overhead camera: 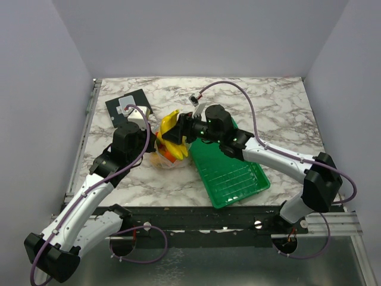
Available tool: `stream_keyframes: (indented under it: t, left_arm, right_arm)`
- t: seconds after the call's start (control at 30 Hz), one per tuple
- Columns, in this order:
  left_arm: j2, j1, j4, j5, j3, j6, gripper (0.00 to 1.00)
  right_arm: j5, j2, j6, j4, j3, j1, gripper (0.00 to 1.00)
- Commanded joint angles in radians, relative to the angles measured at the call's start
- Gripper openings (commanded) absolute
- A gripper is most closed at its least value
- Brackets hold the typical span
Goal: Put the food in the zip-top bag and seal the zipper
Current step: Place the fake fruit in the zipper food storage bag.
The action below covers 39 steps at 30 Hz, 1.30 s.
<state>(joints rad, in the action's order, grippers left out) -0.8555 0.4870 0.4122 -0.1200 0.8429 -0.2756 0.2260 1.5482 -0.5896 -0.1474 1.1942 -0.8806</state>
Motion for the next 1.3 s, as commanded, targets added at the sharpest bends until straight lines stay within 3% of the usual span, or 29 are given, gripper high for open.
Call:
stream_keyframes:
  t: [0.0,0.33,0.6,0.83,1.13,1.27]
  left_arm:
    - [0.015,0.006,-0.009,0.005,-0.008,0.001,0.00]
    - [0.016,0.005,-0.008,0.003,-0.008,0.001,0.00]
    - [0.016,0.006,-0.009,0.006,-0.009,0.002,0.00]
    - [0.016,0.005,-0.007,0.005,-0.009,0.002,0.00]
    - [0.016,0.005,-0.009,0.008,-0.010,0.004,0.00]
    - [0.016,0.006,-0.009,0.010,-0.010,0.003,0.00]
  right_arm:
    - [0.020,0.043,0.019,0.018,0.038,-0.015,0.37]
    - [0.000,0.119,0.042,0.104,0.080,-0.038,0.38]
    - [-0.058,0.160,0.056,0.215,0.131,-0.056,0.46]
    - [-0.099,0.169,0.067,0.260,0.175,-0.063,0.72]
    - [-0.114,0.157,0.080,0.287,0.207,-0.072,0.93]
    - [-0.124,0.140,0.084,0.293,0.209,-0.074,0.96]
